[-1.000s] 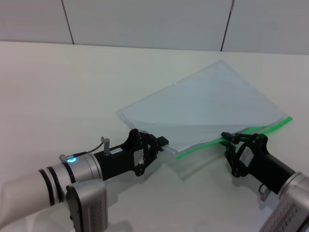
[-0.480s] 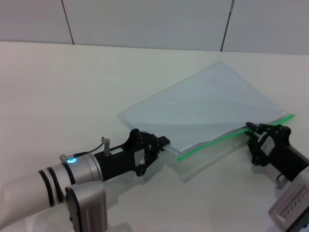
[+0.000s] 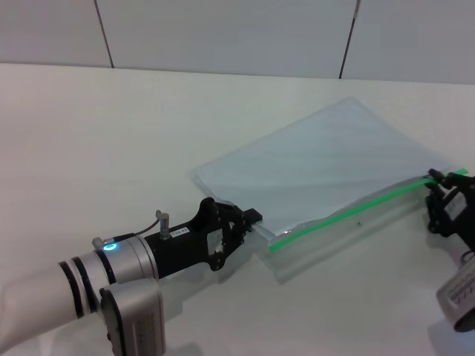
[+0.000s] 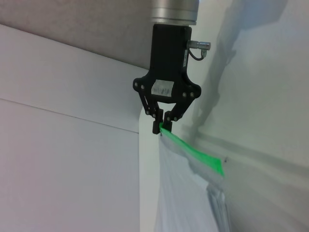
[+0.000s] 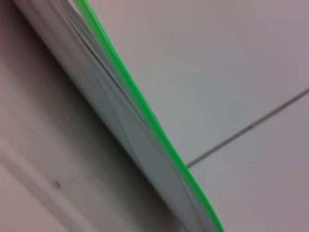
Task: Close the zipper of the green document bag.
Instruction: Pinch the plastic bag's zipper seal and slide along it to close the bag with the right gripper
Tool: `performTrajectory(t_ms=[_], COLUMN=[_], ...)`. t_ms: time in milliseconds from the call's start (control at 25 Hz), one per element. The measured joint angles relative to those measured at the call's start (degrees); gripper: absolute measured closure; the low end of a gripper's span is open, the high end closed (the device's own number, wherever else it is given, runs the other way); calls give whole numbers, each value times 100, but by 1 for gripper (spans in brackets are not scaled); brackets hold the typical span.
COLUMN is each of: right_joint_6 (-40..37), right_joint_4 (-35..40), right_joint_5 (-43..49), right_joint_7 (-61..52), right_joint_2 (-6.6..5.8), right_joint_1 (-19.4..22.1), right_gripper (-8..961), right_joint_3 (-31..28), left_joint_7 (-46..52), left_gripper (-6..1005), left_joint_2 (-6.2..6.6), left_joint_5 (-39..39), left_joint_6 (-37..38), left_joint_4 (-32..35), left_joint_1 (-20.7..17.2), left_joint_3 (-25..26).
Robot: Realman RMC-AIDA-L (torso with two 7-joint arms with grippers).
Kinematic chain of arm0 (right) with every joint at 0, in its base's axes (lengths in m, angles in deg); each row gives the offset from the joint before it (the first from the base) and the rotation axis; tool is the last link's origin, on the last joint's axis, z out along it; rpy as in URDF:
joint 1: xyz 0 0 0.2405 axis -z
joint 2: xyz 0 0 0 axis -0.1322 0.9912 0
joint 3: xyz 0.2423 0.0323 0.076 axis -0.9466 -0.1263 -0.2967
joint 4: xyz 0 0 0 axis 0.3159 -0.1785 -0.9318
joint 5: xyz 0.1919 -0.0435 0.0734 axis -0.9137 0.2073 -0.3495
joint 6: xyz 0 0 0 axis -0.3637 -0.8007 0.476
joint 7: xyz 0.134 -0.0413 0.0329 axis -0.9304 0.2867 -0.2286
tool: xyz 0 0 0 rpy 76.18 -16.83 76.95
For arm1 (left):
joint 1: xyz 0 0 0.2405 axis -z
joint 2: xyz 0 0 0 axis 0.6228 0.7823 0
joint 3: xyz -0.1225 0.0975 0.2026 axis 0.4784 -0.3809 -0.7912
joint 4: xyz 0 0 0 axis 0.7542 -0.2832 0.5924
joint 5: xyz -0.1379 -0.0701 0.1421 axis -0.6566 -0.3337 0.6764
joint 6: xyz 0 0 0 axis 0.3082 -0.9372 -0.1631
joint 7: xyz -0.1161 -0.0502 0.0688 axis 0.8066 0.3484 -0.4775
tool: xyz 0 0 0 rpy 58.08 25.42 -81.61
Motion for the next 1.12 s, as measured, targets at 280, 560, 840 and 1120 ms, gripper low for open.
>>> performTrajectory(t_ms=[280,560,840,1120], right_joint_6=[0,-65,-1117,-2047], right_joint_4=[229,342,592,599], right_joint_5=[-531,-627,-771,-865], right_joint_7=[292,579,745,718], right_joint_2=[-9,8,52,71], right_joint_1=[-108,-132,-57,106], right_gripper=[773,764,754,745], right_joint_3=[-74,-340,-336,-54], left_joint_7=[-72,-127,-155,-123], left_gripper=[952,952,952,922], left_joint_2=[0,0,-15,-2], left_joint_5=[-17,-32,-34,-100], left_joint_6=[26,40,57,531], left_joint_4=[0,0,5,9], left_joint_1=[-11,-24,-22,-106], left_joint_3=[0,-1,0,22])
